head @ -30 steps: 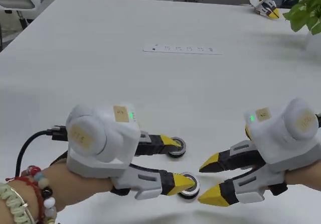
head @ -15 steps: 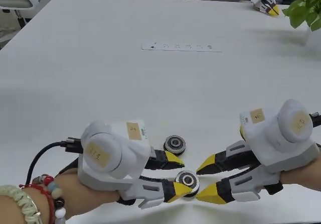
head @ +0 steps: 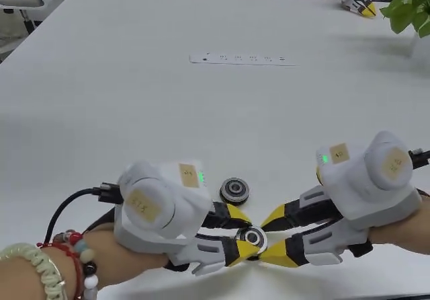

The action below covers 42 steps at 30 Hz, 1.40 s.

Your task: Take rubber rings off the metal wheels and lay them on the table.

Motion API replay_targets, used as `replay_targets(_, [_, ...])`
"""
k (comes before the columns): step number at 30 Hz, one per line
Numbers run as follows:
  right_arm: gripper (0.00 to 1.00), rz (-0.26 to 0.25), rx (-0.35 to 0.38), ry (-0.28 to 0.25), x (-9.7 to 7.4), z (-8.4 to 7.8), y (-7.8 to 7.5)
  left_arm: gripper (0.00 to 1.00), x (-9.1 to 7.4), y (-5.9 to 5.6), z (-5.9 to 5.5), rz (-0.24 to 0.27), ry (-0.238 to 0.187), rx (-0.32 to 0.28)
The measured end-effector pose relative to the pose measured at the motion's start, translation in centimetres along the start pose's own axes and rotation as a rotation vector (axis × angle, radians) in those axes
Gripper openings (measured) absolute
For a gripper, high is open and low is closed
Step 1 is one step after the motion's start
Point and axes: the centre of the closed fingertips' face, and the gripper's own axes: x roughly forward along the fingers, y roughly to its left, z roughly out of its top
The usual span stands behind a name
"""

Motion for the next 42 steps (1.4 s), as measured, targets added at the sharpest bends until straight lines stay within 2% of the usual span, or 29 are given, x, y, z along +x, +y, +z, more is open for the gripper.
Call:
replay_targets(3, [0.22,-0.003,0.002,-0.001,0.0,0.1,0.0,0.17,0.2,0.1,0.0,0.0,-0.005,0.007])
replay_targets(5, [0.22,-0.003,0.005,-0.001,0.0,0.1,-0.1,0.16,0.1,0.2,-0.3,0.009,0.009,0.0])
replay_targets(7, [0.22,-0.005,0.005,0.003,0.0,0.0,-0.1,0.14,0.1,0.0,-0.4,-0.005,0.021,0.019])
replay_targets(8, [0.22,-0.006,0.006,0.002,0.1,0.0,-0.1,0.14,0.1,0.1,-0.3,0.001,0.011,0.021])
replay_targets(13, [0.22,-0.019,0.022,-0.003,0.2,0.0,-0.5,0.14,0.0,0.4,-0.3,0.009,0.017,0.023])
replay_targets(23, [0.18,-0.041,0.029,-0.042,0.5,0.5,-1.2,0.14,-0.5,1.5,-0.5,0.045,0.005,-0.008])
replay_targets(26, [0.15,-0.044,0.023,-0.032,0.5,0.3,-1.2,0.14,-0.6,1.5,-0.5,0.049,0.003,-0.011])
replay_targets(27, [0.11,-0.058,-0.004,-0.005,0.3,-0.2,-1.5,0.14,-0.6,1.5,-0.5,0.049,0.003,-0.011])
replay_targets(28, [0.07,-0.052,-0.014,-0.018,0.4,0.0,-1.4,0.14,-0.6,1.5,-0.5,0.049,0.002,-0.011])
replay_targets(29, [0.06,-0.05,0.019,-0.024,0.4,0.0,-1.4,0.14,-0.7,1.5,-0.5,0.05,0.001,-0.012])
replay_targets(36, [0.03,-0.066,-0.007,-0.01,0.4,0.0,-1.6,0.14,-0.7,1.4,-0.5,0.052,0.002,-0.013])
replay_targets(42, [0.0,-0.089,0.015,0.003,0.4,0.0,-2.0,0.13,-0.8,1.5,-0.6,0.052,0.004,-0.011])
